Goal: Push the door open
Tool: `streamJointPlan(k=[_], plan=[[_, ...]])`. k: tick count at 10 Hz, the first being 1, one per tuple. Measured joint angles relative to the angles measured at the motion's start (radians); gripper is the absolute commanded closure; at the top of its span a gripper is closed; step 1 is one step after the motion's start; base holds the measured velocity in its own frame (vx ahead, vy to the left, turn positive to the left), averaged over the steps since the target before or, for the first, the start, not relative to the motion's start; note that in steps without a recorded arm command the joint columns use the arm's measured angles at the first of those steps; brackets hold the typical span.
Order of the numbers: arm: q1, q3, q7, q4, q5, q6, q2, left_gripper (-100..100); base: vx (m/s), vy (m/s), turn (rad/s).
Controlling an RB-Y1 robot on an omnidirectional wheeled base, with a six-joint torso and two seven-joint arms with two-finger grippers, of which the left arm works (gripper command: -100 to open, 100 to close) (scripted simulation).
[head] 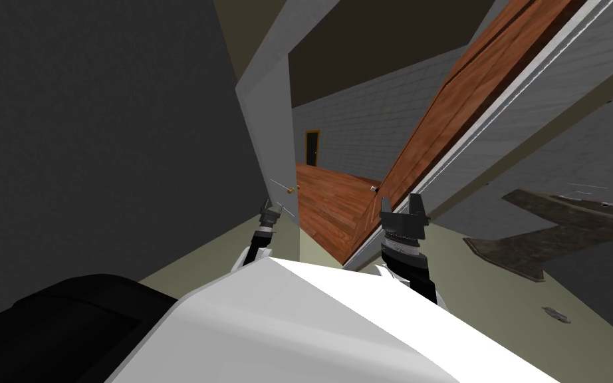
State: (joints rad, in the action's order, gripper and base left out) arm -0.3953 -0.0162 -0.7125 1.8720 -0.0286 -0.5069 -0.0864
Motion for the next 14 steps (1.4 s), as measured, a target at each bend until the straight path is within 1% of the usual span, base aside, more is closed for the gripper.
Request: streamJointPlan(k=[2, 5, 6, 7, 10, 12, 14], plan=[[-0.001, -0.002, -0.045, -0.030, -0.006, -0.011, -0.004, -100, 0.061, 0.095, -0.126], [0.014, -0.002, -0.112, -0.093, -0.014, -0.031, -0.008, -100, 0.078, 0.108, -0.123], [0.014, -0.003, -0.135, -0.108, -0.017, -0.038, -0.010, -100, 0.049, 0.126, -0.115], [0.017, -0.005, -0.156, -0.120, -0.022, -0.038, -0.007, -100, 0.043, 0.115, -0.120], [0.031, -0.003, -0.226, -0.181, -0.029, -0.055, -0.013, -100, 0.055, 0.114, -0.122], [0.036, -0.006, -0.269, -0.217, -0.037, -0.067, -0.010, -100, 0.062, 0.109, -0.141], [0.049, -0.005, -0.315, -0.264, -0.042, -0.082, -0.011, -100, 0.060, 0.113, -0.111]])
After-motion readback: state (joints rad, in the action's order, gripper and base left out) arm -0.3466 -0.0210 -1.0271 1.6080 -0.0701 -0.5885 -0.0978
